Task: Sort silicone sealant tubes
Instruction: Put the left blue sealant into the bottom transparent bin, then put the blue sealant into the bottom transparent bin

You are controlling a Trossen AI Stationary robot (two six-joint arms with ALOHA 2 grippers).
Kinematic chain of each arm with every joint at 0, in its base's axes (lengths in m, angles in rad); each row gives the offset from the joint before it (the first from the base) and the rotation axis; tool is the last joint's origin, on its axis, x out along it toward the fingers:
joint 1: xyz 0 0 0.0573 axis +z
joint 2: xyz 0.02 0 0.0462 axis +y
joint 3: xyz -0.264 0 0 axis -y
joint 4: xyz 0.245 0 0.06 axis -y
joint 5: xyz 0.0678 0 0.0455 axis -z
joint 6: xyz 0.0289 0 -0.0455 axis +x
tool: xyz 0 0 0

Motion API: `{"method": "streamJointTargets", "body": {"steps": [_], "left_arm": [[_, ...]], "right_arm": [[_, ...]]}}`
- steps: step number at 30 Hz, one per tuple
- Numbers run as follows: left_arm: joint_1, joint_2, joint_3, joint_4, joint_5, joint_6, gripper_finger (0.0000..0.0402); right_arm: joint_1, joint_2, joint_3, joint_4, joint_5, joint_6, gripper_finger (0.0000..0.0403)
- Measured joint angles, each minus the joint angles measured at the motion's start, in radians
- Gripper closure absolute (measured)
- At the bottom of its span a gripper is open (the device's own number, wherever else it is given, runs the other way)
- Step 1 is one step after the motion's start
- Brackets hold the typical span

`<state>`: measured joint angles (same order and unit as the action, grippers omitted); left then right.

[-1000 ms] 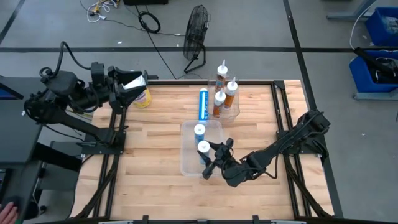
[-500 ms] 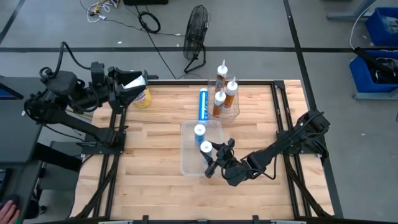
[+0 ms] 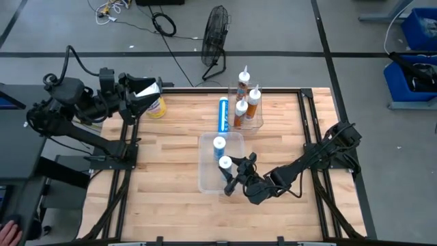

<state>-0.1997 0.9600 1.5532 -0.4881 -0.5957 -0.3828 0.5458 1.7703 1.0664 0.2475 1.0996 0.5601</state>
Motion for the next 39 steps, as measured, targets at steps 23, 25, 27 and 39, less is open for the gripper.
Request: {"method": "streamJointTargets", "body": {"steps": [23,25,27,39], "left_arm": [[0.0,0.009,0.0,-0.005,0.004,-0.06,0.0008],[0.0,0.012,0.0,-0.011,0.002,-0.082,0.0008],[0.0,0.02,0.0,-0.012,-0.001,-0.104,0.0008],[0.128,0.076,0.0,-0.205,-0.055,-0.309,0.0008]], "right_arm": [[0.003,-0.111,0.227,-0.041,0.018,-0.268,0.0108],[-0.005,-0.143,0.252,-0.041,0.017,-0.314,0.0108],[-0.011,-0.183,0.264,-0.042,0.015,-0.347,0.0108],[-0.046,-0.445,0.268,-0.104,0.02,-0.41,0.0108]]}}
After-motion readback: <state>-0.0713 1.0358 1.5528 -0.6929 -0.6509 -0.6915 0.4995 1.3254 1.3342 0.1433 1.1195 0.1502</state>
